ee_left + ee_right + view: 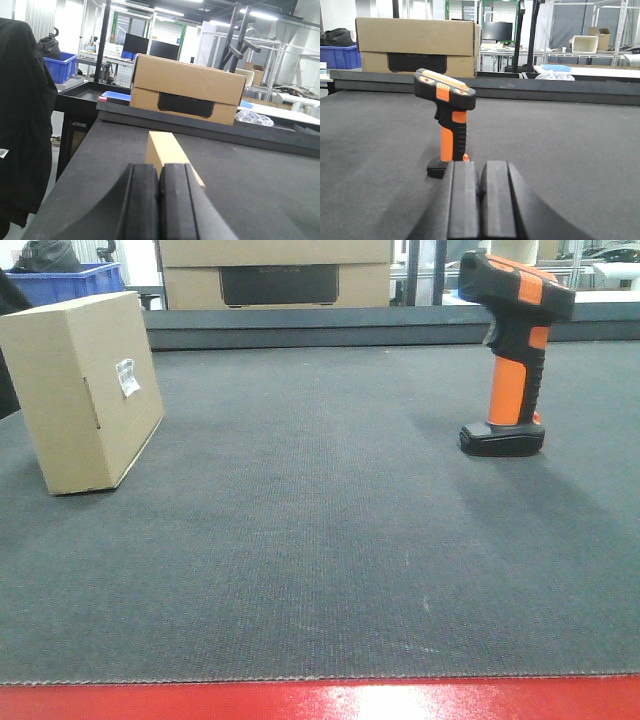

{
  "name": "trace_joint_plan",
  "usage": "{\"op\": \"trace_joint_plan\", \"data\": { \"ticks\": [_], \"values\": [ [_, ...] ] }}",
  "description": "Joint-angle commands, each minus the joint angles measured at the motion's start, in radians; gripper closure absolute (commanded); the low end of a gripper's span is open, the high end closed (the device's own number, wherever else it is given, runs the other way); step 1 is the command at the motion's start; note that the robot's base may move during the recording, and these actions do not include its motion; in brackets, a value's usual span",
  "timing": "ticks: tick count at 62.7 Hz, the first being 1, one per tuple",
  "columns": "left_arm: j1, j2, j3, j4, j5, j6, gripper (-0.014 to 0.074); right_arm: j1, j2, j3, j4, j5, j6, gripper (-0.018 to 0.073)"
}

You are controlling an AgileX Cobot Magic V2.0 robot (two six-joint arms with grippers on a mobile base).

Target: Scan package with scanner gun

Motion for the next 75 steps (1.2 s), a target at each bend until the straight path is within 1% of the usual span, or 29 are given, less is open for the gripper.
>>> {"op": "trace_joint_plan", "data": {
  "ticks": [1,13,51,55,61,62,66,72,75],
  "values": [
    [0.005,-0.005,-0.001,0.004,-0.018,0.001,0.0707,-0.007,-0.001,0.003,0.0,0.008,0.001,0.0728],
    [0.005,-0.005,-0.001,0.004,-0.018,0.001,0.0707,-0.007,-0.001,0.003,0.0,-0.019,0.001,0.0728],
    [0.005,-0.013,0.002,0.004,-0.023,0.001,0.0707,-0.007,-0.001,0.003,0.0,-0.019,0.001,0.0728],
    [0.005,-0.018,0.033,0.01,-0.078,0.004,0.0707,-0.007,-0.001,0.003,0.0,-0.019,0.001,0.0728],
    [0.01,-0.047,0.133,-0.002,-0.184,0.113,0.0707,-0.007,-0.001,0.003,0.0,-0.019,0.001,0.0728],
    [0.012,-0.053,0.146,-0.01,-0.189,0.119,0.0707,-0.007,-0.001,0.003,0.0,-0.019,0.001,0.0728],
    [0.019,-0.09,0.197,-0.034,-0.172,0.121,0.0707,-0.007,-0.001,0.003,0.0,-0.019,0.001,0.0728],
    [0.023,-0.134,0.25,-0.034,-0.11,0.121,0.0707,-0.007,-0.001,0.003,0.0,-0.019,0.001,0.0728],
    [0.023,-0.134,0.275,-0.027,-0.106,0.121,0.0707,-0.007,-0.001,0.003,0.0,-0.019,0.001,0.0728]
  ]
}}
